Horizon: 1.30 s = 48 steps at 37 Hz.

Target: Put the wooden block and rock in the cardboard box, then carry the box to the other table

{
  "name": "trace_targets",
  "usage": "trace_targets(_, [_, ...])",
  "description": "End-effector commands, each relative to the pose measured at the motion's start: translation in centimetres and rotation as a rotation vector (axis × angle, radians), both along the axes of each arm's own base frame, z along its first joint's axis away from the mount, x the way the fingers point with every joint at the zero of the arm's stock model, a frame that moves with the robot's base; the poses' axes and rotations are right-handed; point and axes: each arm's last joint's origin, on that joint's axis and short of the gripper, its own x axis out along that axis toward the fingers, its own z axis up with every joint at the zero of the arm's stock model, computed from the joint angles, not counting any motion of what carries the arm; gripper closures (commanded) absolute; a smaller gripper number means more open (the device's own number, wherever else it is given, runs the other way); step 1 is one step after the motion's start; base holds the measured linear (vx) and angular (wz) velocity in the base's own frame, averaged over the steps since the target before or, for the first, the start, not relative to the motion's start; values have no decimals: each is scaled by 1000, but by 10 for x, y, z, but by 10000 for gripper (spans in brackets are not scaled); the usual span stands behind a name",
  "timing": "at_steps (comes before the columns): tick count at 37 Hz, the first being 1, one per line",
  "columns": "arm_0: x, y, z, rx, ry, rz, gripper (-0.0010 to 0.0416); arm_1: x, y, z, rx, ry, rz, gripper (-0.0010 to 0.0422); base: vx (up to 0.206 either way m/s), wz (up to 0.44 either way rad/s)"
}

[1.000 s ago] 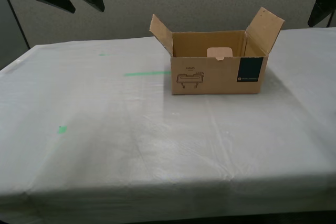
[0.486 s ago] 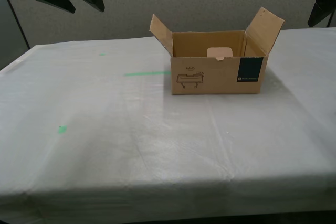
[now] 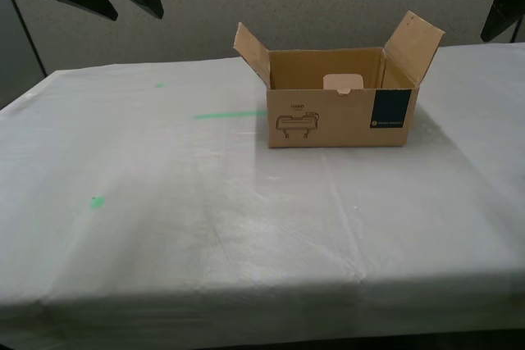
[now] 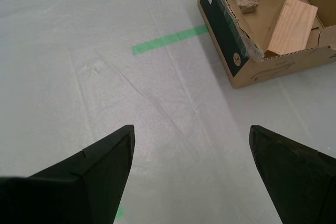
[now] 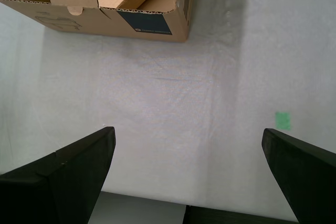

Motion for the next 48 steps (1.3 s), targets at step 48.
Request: trace_targets(48, [0, 0, 0, -1, -1, 0, 16, 0, 0, 0, 1, -3, 3, 117, 0, 0])
